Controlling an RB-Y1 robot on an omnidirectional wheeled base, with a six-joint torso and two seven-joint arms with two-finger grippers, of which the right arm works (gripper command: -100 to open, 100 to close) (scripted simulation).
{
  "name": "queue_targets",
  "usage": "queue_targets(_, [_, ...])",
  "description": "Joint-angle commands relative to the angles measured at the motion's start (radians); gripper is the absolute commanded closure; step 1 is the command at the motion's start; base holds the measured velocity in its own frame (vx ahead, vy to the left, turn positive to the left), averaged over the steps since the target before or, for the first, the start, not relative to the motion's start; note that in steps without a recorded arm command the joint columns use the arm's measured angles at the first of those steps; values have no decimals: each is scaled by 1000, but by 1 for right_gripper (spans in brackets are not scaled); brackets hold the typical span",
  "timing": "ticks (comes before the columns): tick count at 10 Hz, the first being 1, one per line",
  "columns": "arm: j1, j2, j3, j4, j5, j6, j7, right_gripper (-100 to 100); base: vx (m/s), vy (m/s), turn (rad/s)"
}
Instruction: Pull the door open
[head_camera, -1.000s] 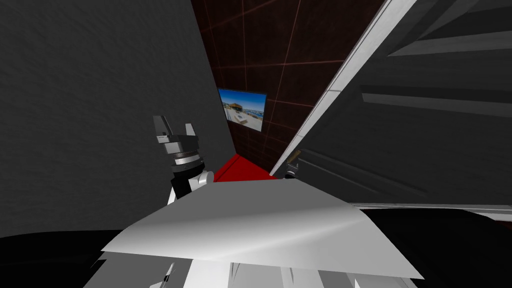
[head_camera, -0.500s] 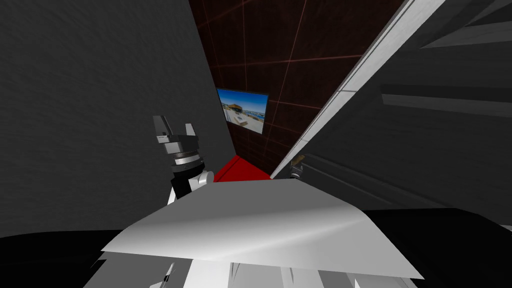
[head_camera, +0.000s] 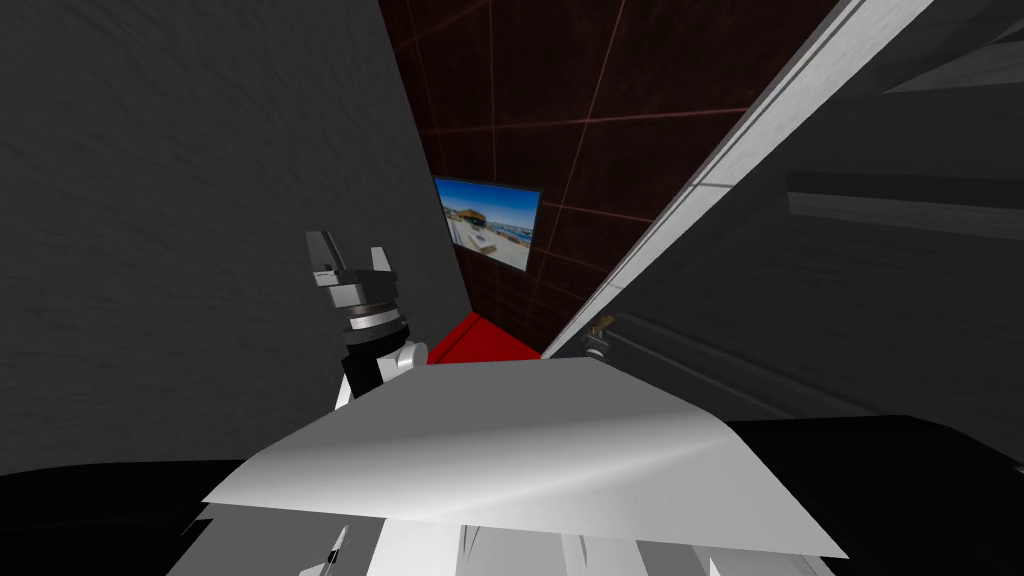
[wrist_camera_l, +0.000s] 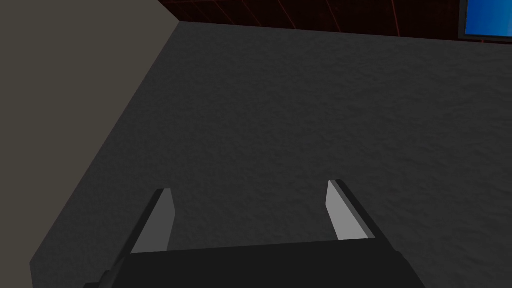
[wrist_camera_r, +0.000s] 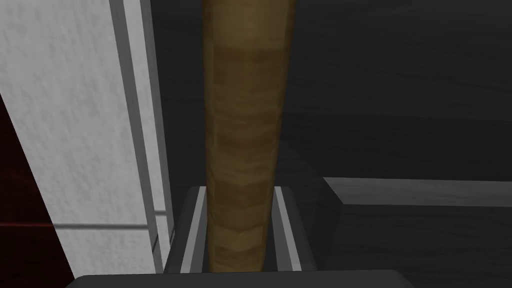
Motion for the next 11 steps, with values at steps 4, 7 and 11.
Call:
queue_targets(4, [-1,-1,0,0,0,0,1,100,-3,-1,2])
queue_targets(7, [4,-12,32,-18,17,10,-21,100,-160,-6,62])
queue_targets(11, [14,-32,82,-46,42,27,-57,100,-215,26,55])
